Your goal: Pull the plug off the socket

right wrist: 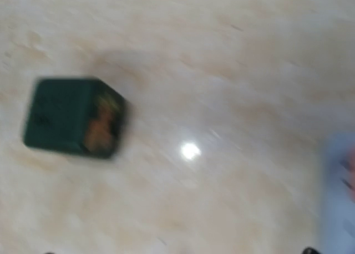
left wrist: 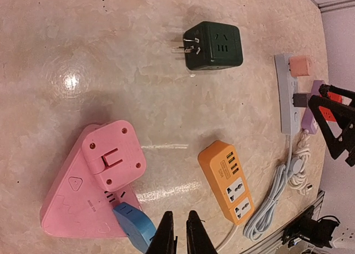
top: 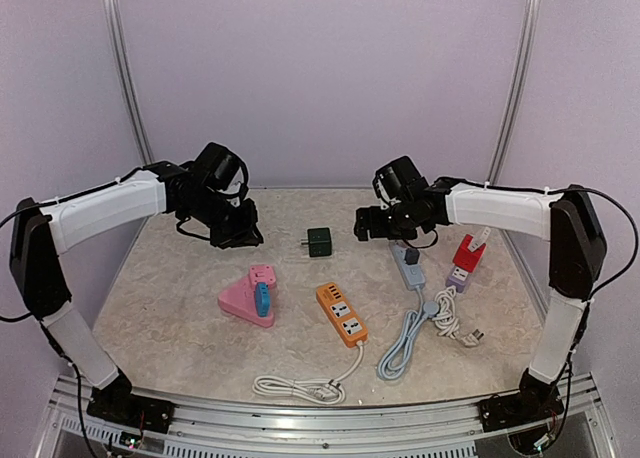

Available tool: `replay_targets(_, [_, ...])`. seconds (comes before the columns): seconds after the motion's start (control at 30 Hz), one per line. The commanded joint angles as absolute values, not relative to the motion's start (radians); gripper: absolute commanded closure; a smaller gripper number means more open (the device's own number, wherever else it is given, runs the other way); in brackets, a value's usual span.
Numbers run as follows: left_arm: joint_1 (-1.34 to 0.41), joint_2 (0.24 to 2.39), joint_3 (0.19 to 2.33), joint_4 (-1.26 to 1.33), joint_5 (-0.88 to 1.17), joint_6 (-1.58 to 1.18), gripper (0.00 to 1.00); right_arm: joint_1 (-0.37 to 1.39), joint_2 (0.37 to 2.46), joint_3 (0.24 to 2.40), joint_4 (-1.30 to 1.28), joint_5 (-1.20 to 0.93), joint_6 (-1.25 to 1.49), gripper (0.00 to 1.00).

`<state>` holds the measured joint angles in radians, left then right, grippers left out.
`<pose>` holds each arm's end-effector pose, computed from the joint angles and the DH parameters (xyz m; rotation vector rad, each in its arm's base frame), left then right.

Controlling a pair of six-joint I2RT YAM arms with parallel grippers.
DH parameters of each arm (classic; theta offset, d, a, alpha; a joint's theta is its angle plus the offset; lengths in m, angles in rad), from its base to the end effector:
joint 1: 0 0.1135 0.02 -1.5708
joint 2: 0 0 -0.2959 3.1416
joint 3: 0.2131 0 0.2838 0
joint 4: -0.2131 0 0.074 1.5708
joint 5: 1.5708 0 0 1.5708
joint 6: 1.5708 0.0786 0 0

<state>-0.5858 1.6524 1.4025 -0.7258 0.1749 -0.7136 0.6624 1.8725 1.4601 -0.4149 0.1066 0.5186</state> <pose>0.3362 -0.2395 0.2726 -0.0995 2.6874 -0.6864 0.3908 0.2942 0.2278 -0.1244 2.4320 0.4206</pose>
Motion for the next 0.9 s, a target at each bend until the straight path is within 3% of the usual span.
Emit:
replay_targets(0.0, [-0.604,1.671,1.397,-0.691,0.177,-0.724,0.91,0.67,1.774,1.363,-0.502,0.234,0.516,0.08])
replay_targets(0.33, [-0.626,1.716,1.447,-0.69,0.195,-0.712,0.91,0.645,1.561,1.287,-0.629,0.458,0.641,0.11])
replay_targets(0.53, [-0.629,1.727,1.452,-0.69,0.218,-0.697,0.91,0.587,1.353,1.188,-0.679,0.585,0.847,0.19])
replay_targets(0.7, [-0.629,1.727,1.456,-0.695,0.227,-0.687,0.91,0.456,1.199,1.067,-0.657,0.552,0.924,0.22])
replay_targets(0.87, [-0.63,1.727,1.456,-0.696,0.228,-0.685,0.91,0.28,1.183,1.033,-0.614,0.338,0.884,0.28])
